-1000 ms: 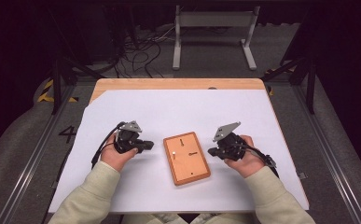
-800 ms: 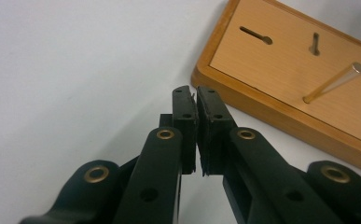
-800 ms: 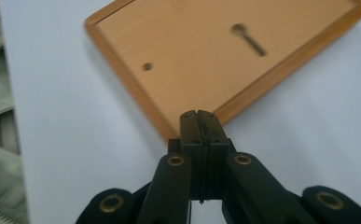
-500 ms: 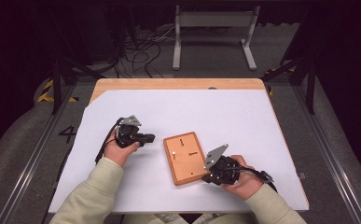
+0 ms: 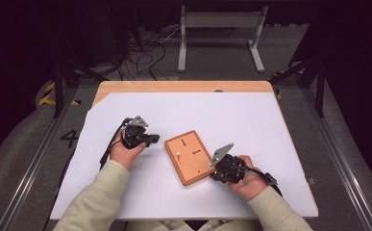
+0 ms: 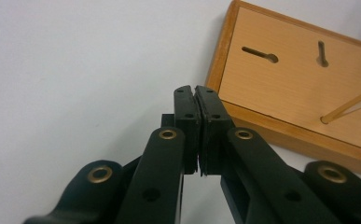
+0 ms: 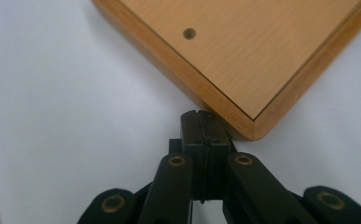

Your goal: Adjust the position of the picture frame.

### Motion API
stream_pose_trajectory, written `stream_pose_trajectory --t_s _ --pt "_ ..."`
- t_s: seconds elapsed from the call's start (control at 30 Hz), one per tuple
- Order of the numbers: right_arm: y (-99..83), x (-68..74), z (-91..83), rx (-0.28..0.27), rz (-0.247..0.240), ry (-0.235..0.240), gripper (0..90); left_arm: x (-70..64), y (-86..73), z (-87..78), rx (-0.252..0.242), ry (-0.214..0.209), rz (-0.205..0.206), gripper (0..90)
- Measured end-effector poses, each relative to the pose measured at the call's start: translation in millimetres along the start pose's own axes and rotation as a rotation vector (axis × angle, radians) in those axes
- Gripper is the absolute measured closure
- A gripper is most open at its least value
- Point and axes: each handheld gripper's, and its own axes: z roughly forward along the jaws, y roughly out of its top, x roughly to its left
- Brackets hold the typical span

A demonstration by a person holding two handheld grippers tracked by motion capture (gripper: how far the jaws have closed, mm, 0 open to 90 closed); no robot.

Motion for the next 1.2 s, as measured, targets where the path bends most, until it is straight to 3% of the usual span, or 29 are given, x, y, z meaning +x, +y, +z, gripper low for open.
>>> stream_pose_trajectory --t_s 0.1,0.17,0.27,0.3,0.4,0.47,0.63,0.7,0.8,0.97,1.1,1.2 --pt "0.9 -10.9 1.7 -0.019 0.041 -0.073 90.0 4.4 -1.0 4.1 -0.007 0.025 -0.019 87.7" --pt "1.2 -13.2 2.4 -0.029 0.059 -0.092 90.0 10.0 -2.7 7.9 -0.018 0.032 -0.054 86.9" --pt "1.0 -11.8 1.6 -0.032 0.053 -0.115 90.0 18.3 -4.7 16.8 -0.033 0.062 -0.073 87.1" --pt "0.3 -11.0 -0.9 -0.037 0.051 -0.116 90.0 19.0 -5.1 19.8 -0.033 0.05 -0.084 87.4" --pt "-2.7 -9.5 -8.9 -0.05 0.058 -0.099 90.0 16.7 -5.3 28.8 -0.014 0.032 -0.061 87.9" --pt "-6.2 -7.7 -13.2 -0.054 0.059 -0.049 90.0 13.8 -5.4 33.4 -0.004 0.009 -0.05 88.0" --pt "-10.4 -5.9 -22.6 -0.076 0.064 -0.057 90.0 10.9 -5.4 33.4 0.014 0.011 -0.038 89.7" --pt "-10.7 -6.5 -24.9 -0.081 0.063 -0.06 90.0 11.1 -5.4 32.1 0.024 0.0 -0.027 89.7" --pt "-11.9 -5.1 -33.7 -0.1 0.062 -0.072 90.0 0.0 -5.6 30.5 0.065 -0.038 0.032 89.7" --pt "-11.9 -0.7 -37.1 -0.1 0.054 -0.064 90.0 -17.1 -5.6 31.1 0.105 -0.113 0.089 89.7" --pt "-12.8 4.1 -36.5 -0.091 0.05 -0.045 90.0 -28.5 -6.0 29.8 0.142 -0.156 0.136 89.7" --pt "-14.4 12.3 -34.9 -0.09 0.038 -0.001 90.0 -43.1 -5.3 30.9 0.177 -0.203 0.178 89.7"
